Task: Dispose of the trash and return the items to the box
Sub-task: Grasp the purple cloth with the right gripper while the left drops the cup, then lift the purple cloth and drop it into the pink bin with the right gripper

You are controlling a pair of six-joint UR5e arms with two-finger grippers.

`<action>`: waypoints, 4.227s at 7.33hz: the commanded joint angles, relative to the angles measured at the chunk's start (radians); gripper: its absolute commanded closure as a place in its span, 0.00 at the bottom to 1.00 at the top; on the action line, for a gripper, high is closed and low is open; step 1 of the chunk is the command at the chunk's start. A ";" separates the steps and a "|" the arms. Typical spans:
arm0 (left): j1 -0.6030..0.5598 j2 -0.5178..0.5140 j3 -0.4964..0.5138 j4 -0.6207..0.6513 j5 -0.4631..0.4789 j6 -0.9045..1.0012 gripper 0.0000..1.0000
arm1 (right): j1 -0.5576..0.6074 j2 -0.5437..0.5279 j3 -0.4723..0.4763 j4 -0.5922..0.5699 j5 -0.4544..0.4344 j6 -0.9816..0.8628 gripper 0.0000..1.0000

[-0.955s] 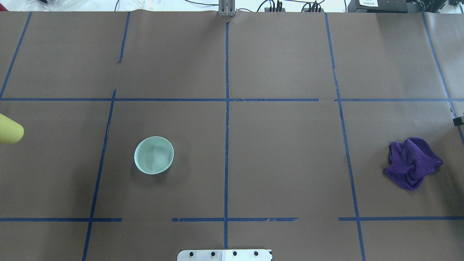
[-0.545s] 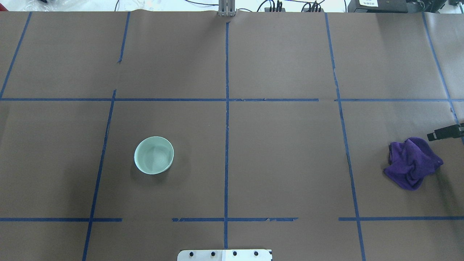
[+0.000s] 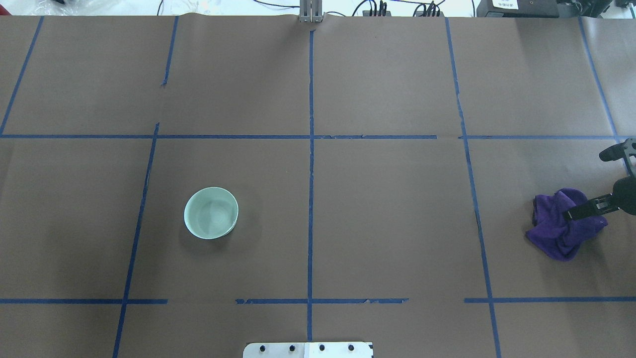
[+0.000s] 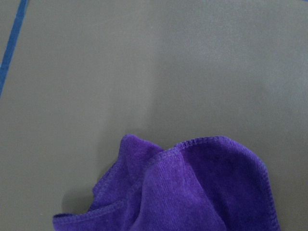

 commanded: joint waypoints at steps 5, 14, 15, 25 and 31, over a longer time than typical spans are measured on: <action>-0.095 -0.046 0.208 -0.012 0.070 0.220 1.00 | -0.056 -0.026 0.010 -0.016 -0.035 0.015 1.00; 0.025 -0.006 0.458 -0.189 -0.033 0.165 1.00 | 0.318 -0.049 0.415 -0.431 0.025 -0.178 1.00; 0.062 -0.006 0.487 -0.244 -0.044 0.124 1.00 | 0.354 -0.046 0.417 -0.444 0.027 -0.184 1.00; 0.111 -0.061 -0.032 0.096 -0.042 -0.183 0.00 | 0.736 0.060 0.284 -0.694 -0.038 -0.790 1.00; 0.550 -0.064 -0.083 -0.327 0.008 -0.911 0.00 | 0.909 0.063 -0.224 -0.445 -0.039 -1.194 1.00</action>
